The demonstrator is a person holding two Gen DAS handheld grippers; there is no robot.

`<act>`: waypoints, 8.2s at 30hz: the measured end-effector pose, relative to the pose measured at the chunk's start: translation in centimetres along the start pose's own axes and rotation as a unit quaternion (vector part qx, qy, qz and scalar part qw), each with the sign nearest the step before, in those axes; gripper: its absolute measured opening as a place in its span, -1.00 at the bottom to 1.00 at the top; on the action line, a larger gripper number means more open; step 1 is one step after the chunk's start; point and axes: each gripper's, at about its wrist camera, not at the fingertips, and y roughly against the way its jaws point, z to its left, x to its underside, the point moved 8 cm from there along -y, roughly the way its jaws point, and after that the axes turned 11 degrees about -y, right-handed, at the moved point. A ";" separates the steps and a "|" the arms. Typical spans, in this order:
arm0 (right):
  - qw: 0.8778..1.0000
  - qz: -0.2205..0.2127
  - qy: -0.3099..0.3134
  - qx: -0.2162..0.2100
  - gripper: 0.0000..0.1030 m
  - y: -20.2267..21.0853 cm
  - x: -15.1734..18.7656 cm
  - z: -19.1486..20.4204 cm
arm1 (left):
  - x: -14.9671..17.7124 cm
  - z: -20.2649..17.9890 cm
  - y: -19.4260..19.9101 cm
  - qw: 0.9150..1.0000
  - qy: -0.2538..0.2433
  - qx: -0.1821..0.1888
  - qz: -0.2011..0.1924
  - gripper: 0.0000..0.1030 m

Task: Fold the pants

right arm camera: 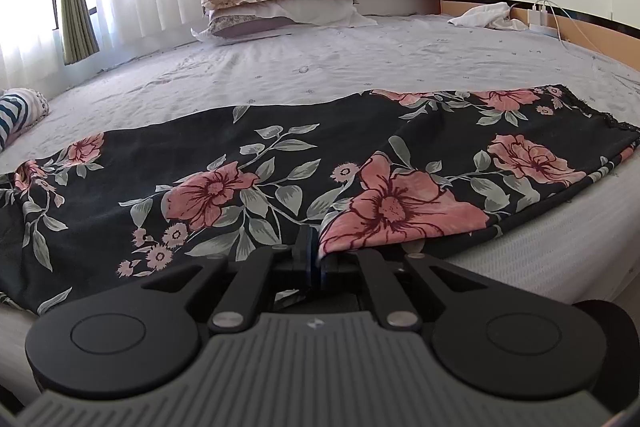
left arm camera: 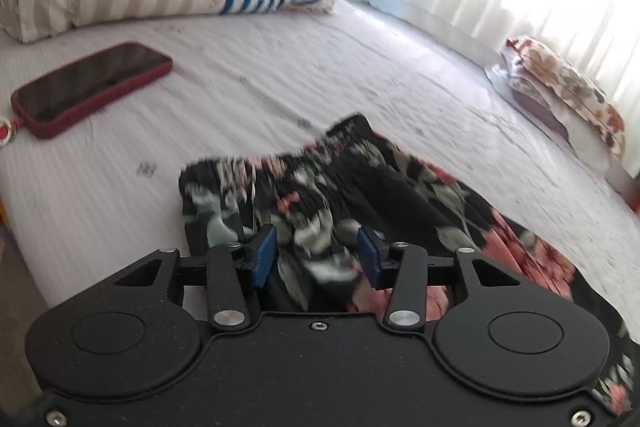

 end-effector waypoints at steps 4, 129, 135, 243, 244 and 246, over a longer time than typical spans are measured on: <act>1.000 0.000 0.006 0.003 -0.55 0.0 0.0 0.0 | -0.8 0.0 -1.0 1.000 -0.020 -0.022 -0.001 -0.85; 0.952 0.138 0.136 -0.238 0.34 -1.5 0.5 14.2 | 1.4 3.6 2.0 0.991 -0.056 -0.115 0.021 0.12; 0.952 0.123 0.126 -0.250 0.59 0.4 -1.3 12.4 | 1.5 3.4 2.1 0.992 -0.055 -0.113 0.019 0.20; 0.989 0.064 -0.003 -0.136 0.98 3.3 -2.8 -5.7 | 14.9 -36.9 12.2 0.860 -0.289 0.412 0.081 0.27; 0.988 0.061 -0.002 -0.141 0.98 3.2 -3.0 -5.4 | 14.0 -36.1 12.8 0.860 -0.296 0.410 0.064 0.33; 0.987 0.053 -0.001 -0.150 0.99 3.0 -3.5 -4.5 | 12.7 -34.1 14.0 0.869 -0.298 0.393 0.033 0.44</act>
